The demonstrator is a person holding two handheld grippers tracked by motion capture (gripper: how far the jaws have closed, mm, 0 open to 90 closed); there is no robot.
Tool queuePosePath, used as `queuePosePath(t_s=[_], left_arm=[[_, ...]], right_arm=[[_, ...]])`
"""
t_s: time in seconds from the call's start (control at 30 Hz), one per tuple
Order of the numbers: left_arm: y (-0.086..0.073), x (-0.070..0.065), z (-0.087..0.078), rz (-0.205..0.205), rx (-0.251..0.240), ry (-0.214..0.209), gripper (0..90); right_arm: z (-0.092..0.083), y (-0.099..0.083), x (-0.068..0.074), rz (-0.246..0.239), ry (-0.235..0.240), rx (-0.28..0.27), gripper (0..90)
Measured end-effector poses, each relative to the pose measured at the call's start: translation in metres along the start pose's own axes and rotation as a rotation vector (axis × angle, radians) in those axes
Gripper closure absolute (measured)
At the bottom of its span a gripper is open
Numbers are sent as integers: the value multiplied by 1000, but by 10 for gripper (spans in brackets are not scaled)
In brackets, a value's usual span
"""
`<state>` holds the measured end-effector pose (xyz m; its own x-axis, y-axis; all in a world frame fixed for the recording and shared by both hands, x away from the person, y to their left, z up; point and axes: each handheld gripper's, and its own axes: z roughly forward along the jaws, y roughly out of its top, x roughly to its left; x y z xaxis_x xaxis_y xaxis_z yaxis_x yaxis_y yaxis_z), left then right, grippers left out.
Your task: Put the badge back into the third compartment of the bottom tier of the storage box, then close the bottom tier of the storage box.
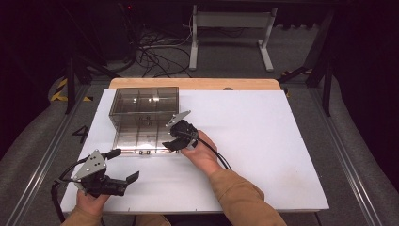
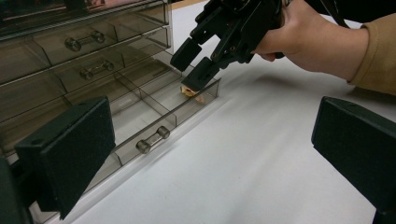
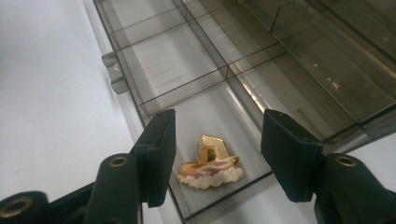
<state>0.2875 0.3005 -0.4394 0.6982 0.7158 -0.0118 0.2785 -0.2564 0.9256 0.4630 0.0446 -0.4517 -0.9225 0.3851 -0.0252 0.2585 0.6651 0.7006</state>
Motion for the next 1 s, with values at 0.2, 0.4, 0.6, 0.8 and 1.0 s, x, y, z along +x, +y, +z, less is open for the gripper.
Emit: queuePosePath(t_s=[0.2,0.4,0.6,0.8,1.0], left_arm=[[0,0,0,-1,0,2,1],[0,0,0,-1,0,5,0],[0,0,-1,-5,-1,8,1],[0,-1,-1,-5,1,11,0],[0,0,-1,-22,1,-2,0]], right_arm=[[-14,3,0,10,7,-34,416],[-28,3,-1,9,3,-68,343],[-39,3,-3,31,30,-111,215],[-48,3,-3,36,53,-141,151],[-58,1,-3,26,59,-169,85]])
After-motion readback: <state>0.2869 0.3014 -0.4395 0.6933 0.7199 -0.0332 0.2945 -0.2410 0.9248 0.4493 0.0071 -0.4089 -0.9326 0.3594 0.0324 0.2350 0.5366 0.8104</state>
